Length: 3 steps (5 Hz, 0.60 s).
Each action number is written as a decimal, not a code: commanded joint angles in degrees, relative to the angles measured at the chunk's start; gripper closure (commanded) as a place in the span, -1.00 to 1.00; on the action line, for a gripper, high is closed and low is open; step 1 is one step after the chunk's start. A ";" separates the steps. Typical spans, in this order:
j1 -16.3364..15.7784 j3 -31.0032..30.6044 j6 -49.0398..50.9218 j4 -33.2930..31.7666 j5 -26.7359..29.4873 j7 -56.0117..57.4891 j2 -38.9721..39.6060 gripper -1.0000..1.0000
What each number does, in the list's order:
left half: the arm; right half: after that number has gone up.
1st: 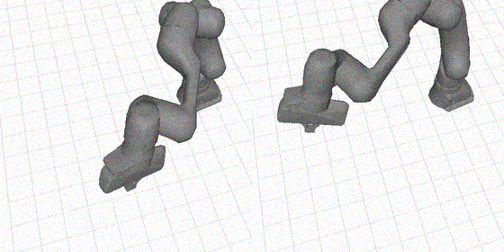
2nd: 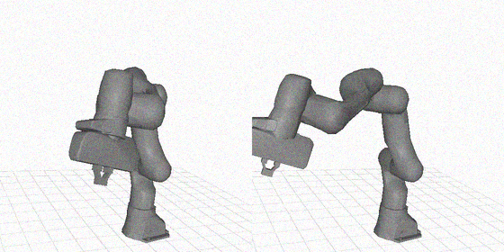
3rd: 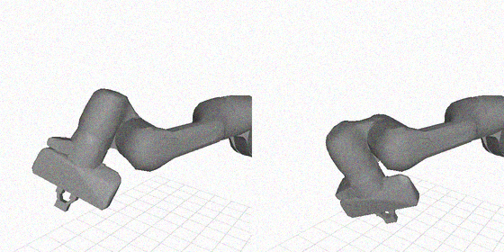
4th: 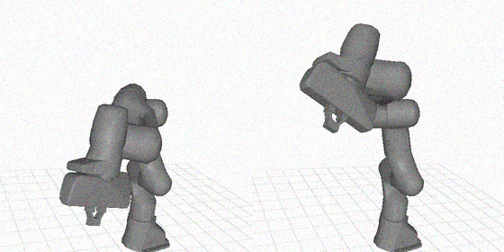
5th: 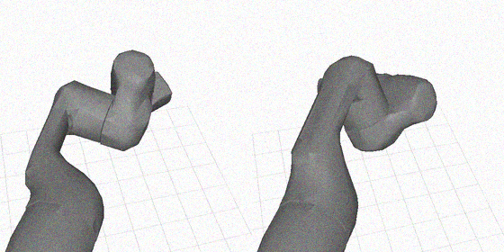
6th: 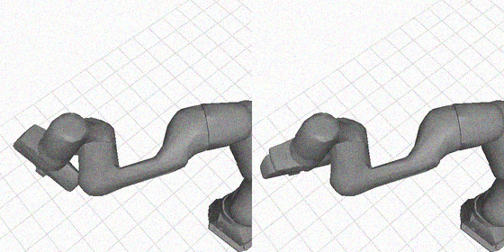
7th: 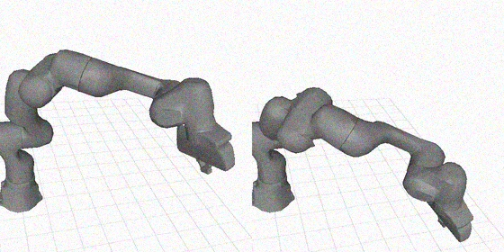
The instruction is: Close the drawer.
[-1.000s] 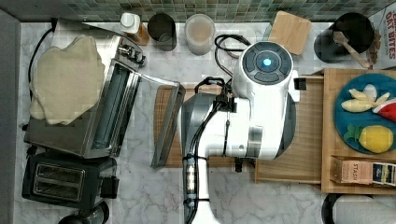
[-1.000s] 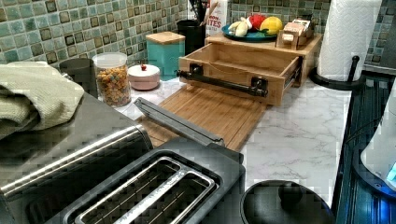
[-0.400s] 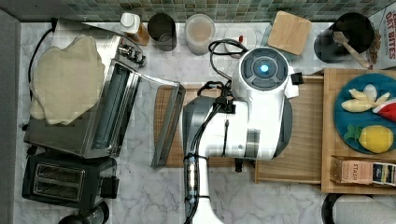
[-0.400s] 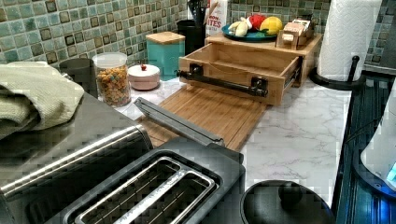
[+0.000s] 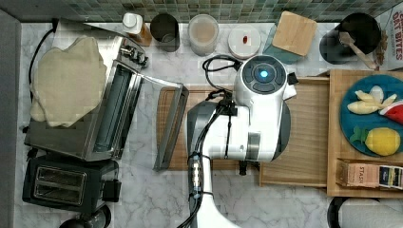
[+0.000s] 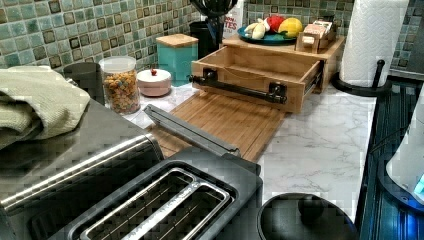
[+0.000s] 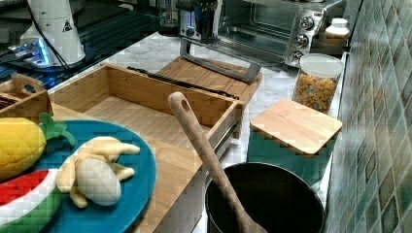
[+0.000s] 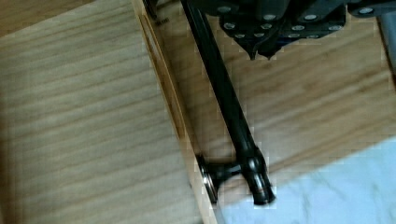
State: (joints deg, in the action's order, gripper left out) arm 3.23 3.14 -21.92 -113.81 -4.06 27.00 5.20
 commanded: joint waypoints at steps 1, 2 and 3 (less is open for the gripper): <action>-2.25 -3.06 -11.49 -7.86 2.47 0.99 -1.79 1.00; -2.95 -3.43 -12.99 -9.33 2.46 -0.12 -1.18 1.00; -2.91 -2.98 -13.53 -9.73 1.83 0.45 1.44 1.00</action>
State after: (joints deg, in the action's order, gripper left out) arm 2.30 1.17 -34.47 -121.98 -4.00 27.22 5.97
